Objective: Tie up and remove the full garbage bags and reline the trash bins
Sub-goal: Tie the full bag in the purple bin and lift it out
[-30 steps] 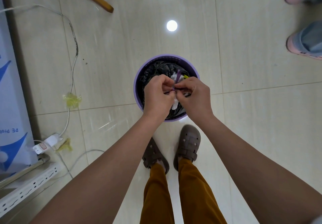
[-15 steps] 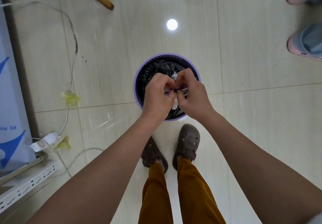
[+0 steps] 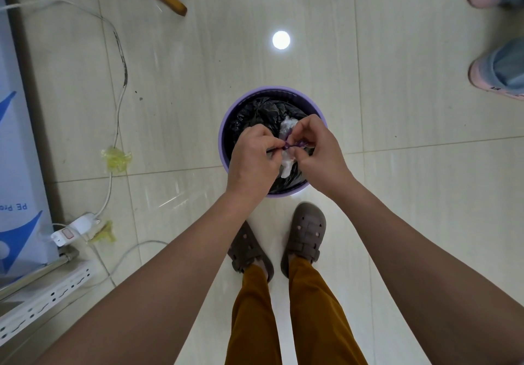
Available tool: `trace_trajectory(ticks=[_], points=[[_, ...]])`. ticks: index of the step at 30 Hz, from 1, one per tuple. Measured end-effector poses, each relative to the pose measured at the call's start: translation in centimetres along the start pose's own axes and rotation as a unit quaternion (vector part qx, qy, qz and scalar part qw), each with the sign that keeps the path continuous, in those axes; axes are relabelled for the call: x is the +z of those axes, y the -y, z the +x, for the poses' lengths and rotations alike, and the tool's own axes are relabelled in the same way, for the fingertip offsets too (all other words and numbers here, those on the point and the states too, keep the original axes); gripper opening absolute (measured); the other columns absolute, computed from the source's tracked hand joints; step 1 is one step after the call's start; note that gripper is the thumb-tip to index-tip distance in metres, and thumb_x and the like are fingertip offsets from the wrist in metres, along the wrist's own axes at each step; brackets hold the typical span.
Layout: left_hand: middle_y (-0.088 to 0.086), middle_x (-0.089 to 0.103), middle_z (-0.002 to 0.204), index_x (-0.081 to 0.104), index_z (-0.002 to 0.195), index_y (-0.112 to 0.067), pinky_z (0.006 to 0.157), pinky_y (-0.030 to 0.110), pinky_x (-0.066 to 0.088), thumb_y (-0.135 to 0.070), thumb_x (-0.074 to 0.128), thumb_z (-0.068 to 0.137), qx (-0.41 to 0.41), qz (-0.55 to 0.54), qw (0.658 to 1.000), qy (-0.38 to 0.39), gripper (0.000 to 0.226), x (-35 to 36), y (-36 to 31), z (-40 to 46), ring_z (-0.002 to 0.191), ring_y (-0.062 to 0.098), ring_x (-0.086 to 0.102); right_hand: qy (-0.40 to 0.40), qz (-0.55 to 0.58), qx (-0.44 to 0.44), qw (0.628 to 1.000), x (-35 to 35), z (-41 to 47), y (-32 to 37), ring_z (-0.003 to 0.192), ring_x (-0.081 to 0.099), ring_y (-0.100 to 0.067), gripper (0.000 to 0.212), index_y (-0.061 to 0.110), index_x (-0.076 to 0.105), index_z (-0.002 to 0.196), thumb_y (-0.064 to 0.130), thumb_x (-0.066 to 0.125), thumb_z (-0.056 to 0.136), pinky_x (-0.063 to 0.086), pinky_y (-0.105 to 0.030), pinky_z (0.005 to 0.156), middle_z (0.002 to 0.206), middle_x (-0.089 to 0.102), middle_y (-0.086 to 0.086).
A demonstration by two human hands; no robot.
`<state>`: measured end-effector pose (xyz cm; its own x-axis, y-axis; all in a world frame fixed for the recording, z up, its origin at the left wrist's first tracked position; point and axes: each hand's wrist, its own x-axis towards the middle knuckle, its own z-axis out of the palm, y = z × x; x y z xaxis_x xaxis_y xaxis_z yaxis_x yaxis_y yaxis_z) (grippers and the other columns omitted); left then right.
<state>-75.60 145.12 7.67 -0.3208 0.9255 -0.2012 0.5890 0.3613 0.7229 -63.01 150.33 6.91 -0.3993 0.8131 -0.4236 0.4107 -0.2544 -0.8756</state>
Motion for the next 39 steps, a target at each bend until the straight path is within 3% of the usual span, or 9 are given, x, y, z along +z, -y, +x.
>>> trace_trajectory(ticks=[8,12,19,24,28,30,32,34,39], points=[[0.001,0.053,0.082,0.071,0.081,-0.001,0.073,0.038,0.051,-0.003,0.069,0.083,-0.004,0.019,0.999,0.035,0.004,-0.1,-0.2,0.6,0.082,0.021,0.055,-0.069,0.005,0.022,0.997,-0.1,-0.2,-0.4,0.081,0.068,-0.011,0.029,0.015,0.053,0.081,-0.011,0.064,0.078,0.054,-0.02,0.075,0.079,0.069,-0.003],[0.005,0.057,0.084,0.07,0.078,0.001,0.072,0.035,0.048,-0.002,0.067,0.083,-0.001,0.06,0.998,0.021,0.006,-0.1,0.4,0.3,0.085,0.022,0.055,-0.131,-0.033,0.029,0.99,-0.7,0.0,-1.1,0.076,0.067,-0.009,0.036,0.018,0.048,0.07,-0.017,0.055,0.078,0.052,-0.016,0.07,0.075,0.067,-0.003],[0.001,0.05,0.1,0.067,0.096,-0.004,0.08,0.031,0.051,-0.01,0.064,0.09,-0.037,0.023,0.999,-0.019,0.01,-1.3,3.0,-1.1,0.087,0.016,0.055,-0.036,-0.199,-0.055,0.978,-0.9,-0.6,-2.0,0.092,0.057,-0.015,0.015,0.013,0.065,0.096,0.013,0.069,0.081,0.051,-0.029,0.078,0.099,0.057,0.001],[0.005,0.036,0.14,0.04,0.14,-0.023,0.104,0.03,0.04,-0.018,0.071,0.084,-0.085,0.013,0.995,0.045,0.064,-1.1,4.3,-2.8,0.128,0.018,0.041,-0.082,-0.268,-0.008,0.96,1.2,-1.1,-2.4,0.111,0.039,-0.024,0.039,0.021,0.06,0.111,0.029,0.078,0.078,0.045,-0.029,0.078,0.123,0.04,-0.004],[0.002,0.016,0.158,0.011,0.151,-0.04,0.114,0.034,0.027,-0.034,0.075,0.082,-0.176,-0.049,0.977,0.112,0.094,-0.4,5.0,-3.0,0.145,0.014,0.016,-0.101,-0.218,0.025,0.97,1.8,-1.4,-2.4,0.122,0.041,-0.032,0.021,0.014,0.061,0.103,0.016,0.071,0.084,0.044,-0.035,0.09,0.145,0.024,-0.011],[-0.001,0.015,0.16,0.009,0.151,-0.041,0.117,0.037,0.024,-0.041,0.074,0.081,-0.191,-0.064,0.973,0.116,0.095,-0.1,5.2,-2.8,0.147,0.012,0.011,-0.099,-0.17,0.026,0.98,1.8,-1.5,-2.2,0.127,0.043,-0.021,0.01,0.012,0.059,0.096,0.008,0.064,0.088,0.043,-0.027,0.098,0.153,0.017,-0.011],[-0.004,0.02,0.159,0.011,0.151,-0.041,0.117,0.041,0.026,-0.046,0.074,0.079,-0.2,-0.084,0.97,0.109,0.096,-0.1,5.2,-2.6,0.146,0.012,0.016,-0.102,-0.156,0.01,0.982,1.6,-1.5,-2.0,0.123,0.035,0.013,0.011,0.013,0.056,0.091,0.002,0.059,0.09,0.034,-0.001,0.089,0.156,0.015,-0.012],[-0.007,0.026,0.156,0.014,0.151,-0.04,0.115,0.043,0.032,-0.047,0.075,0.077,-0.212,-0.103,0.967,0.1,0.096,-0.3,5.1,-2.4,0.143,0.012,0.026,-0.104,-0.141,-0.013,0.984,1.5,-1.6,-1.7,0.109,0.022,0.037,0.017,0.015,0.052,0.087,-0.001,0.057,0.09,0.029,0.006,0.081,0.155,0.017,-0.014],[-0.009,0.036,0.152,0.017,0.151,-0.041,0.111,0.044,0.038,-0.043,0.076,0.078,-0.233,-0.152,0.954,0.109,0.094,-1.9,3.9,-3.2,0.138,0.012,0.037,-0.102,-0.121,-0.019,0.987,1.0,-3.0,0.1,0.123,0.021,0.027,0.022,0.021,0.051,0.087,0.0,0.057,0.091,0.038,-0.006,0.089,0.157,0.017,-0.008]])
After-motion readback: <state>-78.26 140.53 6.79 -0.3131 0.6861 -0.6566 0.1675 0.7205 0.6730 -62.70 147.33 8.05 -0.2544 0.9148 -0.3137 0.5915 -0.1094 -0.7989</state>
